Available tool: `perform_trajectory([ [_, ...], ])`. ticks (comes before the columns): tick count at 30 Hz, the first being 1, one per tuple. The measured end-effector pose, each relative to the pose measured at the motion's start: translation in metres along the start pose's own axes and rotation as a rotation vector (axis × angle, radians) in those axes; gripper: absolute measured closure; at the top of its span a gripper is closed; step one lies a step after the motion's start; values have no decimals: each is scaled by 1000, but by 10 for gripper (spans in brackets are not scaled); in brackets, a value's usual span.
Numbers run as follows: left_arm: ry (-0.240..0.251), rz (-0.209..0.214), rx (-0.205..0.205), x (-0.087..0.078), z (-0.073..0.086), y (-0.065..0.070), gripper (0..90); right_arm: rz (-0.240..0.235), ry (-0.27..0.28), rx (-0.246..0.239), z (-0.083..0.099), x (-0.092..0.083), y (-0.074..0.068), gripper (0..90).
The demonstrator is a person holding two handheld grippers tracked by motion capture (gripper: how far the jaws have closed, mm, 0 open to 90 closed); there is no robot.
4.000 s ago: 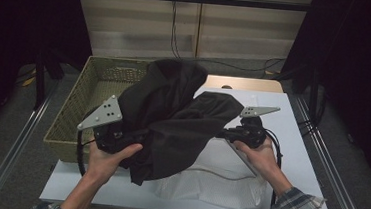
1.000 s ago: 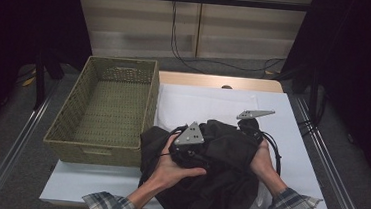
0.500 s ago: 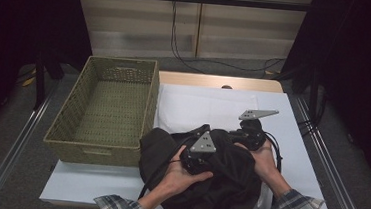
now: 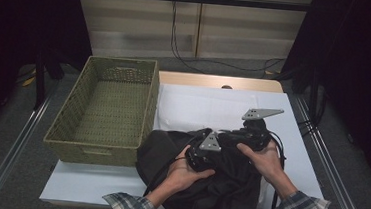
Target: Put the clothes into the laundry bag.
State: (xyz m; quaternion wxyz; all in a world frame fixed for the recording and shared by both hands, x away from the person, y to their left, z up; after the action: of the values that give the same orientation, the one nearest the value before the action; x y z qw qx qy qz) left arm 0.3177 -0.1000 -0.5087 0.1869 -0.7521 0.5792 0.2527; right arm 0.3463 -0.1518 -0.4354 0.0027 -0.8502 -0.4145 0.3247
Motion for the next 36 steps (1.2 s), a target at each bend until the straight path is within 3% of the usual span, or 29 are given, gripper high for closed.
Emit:
perform_trajectory([
  [2, 12, -10, 0, -1, -1, 1, 765, 6, -2, -5, 1, -4, -2, 895],
  [5, 60, 12, -4, -4, -4, 3, 735, 7, -8, -11, 6, -7, -5, 895],
  [7, 99, 31, -6, -11, -8, 5, 665, 11, -8, -6, 10, -7, -3, 895],
  [10, 117, 29, 1, -25, -13, 7, 524, 11, -4, 8, 12, -7, 1, 895],
  [13, 141, 61, -14, -40, -17, 9, 448, 10, -4, 12, 12, -7, 4, 894],
  [18, 156, 0, -7, -64, -14, -6, 346, 10, -6, 15, 14, -6, 5, 894],
  [24, 119, -99, 30, -66, -3, -25, 278, 13, -20, 16, 15, -2, 4, 895],
  [26, 131, -94, -7, -64, -2, -31, 254, 20, -24, 12, 16, -2, 5, 895],
  [28, 145, -128, -24, -65, -3, -38, 233, 19, -28, 17, 18, -2, 6, 895],
  [29, 153, -118, -40, -65, -3, -40, 211, 18, -27, 15, 19, -2, 6, 895],
  [33, 113, -152, -85, -64, 6, -50, 136, 17, -26, 17, 19, -2, 5, 895],
  [36, 72, -123, -139, -56, 18, -56, 82, 20, -26, 16, 20, -3, 4, 894],
])
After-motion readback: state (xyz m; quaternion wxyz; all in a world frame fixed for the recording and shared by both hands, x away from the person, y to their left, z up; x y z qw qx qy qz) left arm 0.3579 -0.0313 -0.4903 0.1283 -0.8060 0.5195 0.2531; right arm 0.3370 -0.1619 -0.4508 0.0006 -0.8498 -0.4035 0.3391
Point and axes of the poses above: each handheld gripper's, and its own axes: x roughly forward along the jaws, z roughly out of its underside, y roughly to its right, the point moved 9 cm from there along x, roughly forward along the jaws, and after that the axes turned 4 degrees about x, right-handed, at the moved point
